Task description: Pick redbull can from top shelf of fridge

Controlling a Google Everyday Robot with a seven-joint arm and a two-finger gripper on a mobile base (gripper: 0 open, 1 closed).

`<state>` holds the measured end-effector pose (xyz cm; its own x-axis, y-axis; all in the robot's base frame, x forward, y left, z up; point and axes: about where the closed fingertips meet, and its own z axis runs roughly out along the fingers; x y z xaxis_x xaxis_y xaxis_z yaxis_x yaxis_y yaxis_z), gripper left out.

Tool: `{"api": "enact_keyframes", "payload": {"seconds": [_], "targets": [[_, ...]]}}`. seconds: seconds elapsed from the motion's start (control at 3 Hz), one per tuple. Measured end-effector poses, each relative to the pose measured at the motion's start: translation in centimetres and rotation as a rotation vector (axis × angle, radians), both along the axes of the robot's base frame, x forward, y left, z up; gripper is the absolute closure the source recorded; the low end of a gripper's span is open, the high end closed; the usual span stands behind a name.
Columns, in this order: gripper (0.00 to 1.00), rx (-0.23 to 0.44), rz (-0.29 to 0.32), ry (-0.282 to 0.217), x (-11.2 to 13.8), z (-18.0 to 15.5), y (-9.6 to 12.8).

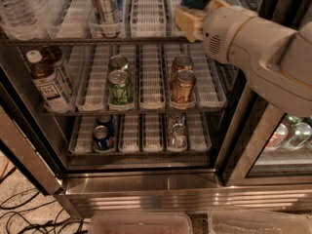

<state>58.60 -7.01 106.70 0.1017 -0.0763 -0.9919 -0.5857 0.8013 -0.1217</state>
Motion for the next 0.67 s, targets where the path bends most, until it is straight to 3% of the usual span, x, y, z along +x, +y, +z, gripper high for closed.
{"api": "enact_keyframes", "payload": {"seconds": [0.67], "targets": [[1.00, -0.015, 0.010, -0.002, -1.19, 0.36, 0.12]]}}
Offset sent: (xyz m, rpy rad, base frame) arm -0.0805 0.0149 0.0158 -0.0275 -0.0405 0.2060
